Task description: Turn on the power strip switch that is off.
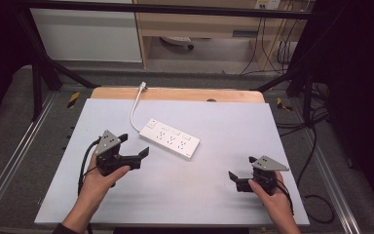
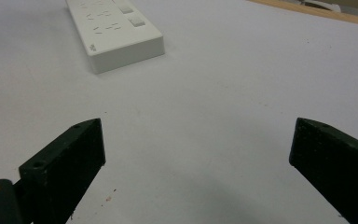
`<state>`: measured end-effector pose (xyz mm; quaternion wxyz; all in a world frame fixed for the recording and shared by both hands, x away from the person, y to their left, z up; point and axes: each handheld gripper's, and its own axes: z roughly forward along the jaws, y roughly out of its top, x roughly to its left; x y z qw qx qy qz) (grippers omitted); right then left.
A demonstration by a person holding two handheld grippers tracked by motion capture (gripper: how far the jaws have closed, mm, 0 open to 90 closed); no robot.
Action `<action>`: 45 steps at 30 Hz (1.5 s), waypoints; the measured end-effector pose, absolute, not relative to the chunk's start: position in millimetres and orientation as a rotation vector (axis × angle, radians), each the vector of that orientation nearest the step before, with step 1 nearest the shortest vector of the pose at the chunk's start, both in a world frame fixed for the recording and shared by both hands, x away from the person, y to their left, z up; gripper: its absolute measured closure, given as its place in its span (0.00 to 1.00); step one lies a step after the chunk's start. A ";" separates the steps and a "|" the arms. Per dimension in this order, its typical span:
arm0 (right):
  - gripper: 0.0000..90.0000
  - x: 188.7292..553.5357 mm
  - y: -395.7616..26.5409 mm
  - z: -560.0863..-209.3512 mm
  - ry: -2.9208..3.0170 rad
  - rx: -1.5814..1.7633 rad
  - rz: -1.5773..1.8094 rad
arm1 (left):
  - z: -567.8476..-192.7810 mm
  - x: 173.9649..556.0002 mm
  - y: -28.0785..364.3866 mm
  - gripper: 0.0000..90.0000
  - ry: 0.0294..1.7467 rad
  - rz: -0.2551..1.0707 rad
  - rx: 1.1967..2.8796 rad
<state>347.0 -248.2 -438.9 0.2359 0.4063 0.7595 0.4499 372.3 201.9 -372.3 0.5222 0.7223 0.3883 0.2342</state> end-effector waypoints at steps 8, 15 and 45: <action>0.04 346.9 -246.8 -438.5 2.077 1.112 1.232 | -367.6 384.2 195.6 0.09 0.942 0.548 1.734; 0.04 346.8 -246.8 -438.1 2.081 1.106 1.235 | -364.4 391.9 188.2 0.09 0.930 0.543 1.725; 0.04 345.8 -244.0 -437.7 2.100 1.066 1.210 | -354.7 426.2 178.7 0.13 0.958 0.591 1.739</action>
